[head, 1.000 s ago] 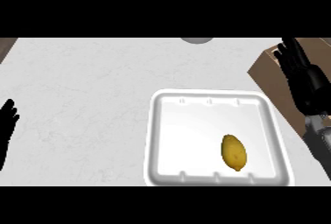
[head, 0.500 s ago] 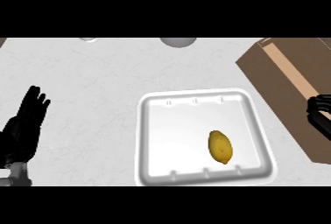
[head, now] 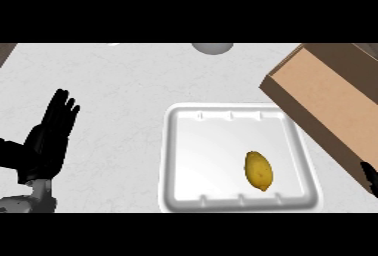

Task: Pick the lemon from the tray and place it in the cardboard box

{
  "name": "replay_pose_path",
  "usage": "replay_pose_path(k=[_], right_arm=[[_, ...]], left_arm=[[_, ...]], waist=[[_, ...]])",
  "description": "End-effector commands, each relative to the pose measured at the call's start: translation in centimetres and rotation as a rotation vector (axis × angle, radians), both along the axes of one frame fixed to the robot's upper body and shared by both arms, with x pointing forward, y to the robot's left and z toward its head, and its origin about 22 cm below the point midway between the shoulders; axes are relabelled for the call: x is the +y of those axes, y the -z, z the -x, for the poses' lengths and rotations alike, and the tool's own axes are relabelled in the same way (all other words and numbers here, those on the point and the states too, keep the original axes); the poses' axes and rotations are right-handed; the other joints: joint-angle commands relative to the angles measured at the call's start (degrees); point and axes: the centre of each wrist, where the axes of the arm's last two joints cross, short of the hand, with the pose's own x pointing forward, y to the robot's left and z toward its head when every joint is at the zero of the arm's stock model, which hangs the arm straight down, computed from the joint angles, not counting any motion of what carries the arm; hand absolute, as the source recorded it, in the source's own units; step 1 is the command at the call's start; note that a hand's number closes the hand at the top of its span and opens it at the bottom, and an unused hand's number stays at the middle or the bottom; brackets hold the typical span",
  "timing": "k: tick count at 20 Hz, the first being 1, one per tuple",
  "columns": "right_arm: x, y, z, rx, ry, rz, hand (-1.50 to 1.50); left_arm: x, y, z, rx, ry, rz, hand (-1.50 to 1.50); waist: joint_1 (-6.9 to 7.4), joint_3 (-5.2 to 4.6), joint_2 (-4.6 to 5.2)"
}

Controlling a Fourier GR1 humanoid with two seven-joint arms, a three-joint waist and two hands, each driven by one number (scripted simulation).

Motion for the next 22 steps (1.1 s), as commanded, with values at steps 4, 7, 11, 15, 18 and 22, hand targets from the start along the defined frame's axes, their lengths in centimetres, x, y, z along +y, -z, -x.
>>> replay_pose_path(k=[4, 7, 11, 15, 18, 22], right_arm=[[1.2, -4.6, 1.6, 0.416, -0.229, 0.133, -1.5], [4.0, -7.7, 1.3, 0.502, -0.257, 0.105, -1.5], [5.3, -10.5, 1.5, 0.48, -0.275, 0.051, -1.5], [8.7, -12.5, 1.4, 0.461, -0.292, 0.019, -1.5], [8.9, -10.2, -0.1, 0.458, -0.298, 0.005, -1.5], [11.0, -11.0, 0.0, 0.532, -0.235, 0.041, -1.5]], left_arm=[[-1.7, -0.6, -1.0, 0.0, 0.027, -0.007, 0.0], [-2.0, -0.2, -0.3, -0.005, 0.048, 0.005, 0.0], [-0.3, -1.0, -1.4, 0.002, 0.043, 0.013, 0.0], [-2.6, -0.3, -1.5, -0.006, 0.053, 0.007, 0.0], [-1.9, -1.2, -1.0, -0.009, 0.03, -0.005, 0.0], [-3.1, -1.2, -0.3, -0.001, 0.055, 0.011, 0.0]], waist=[[1.05, 0.52, 0.77], [2.14, 0.52, 0.73], [1.78, 0.76, 0.66], [2.49, 0.76, 0.82], [2.84, 0.82, 0.84], [2.97, 0.79, 0.84]])
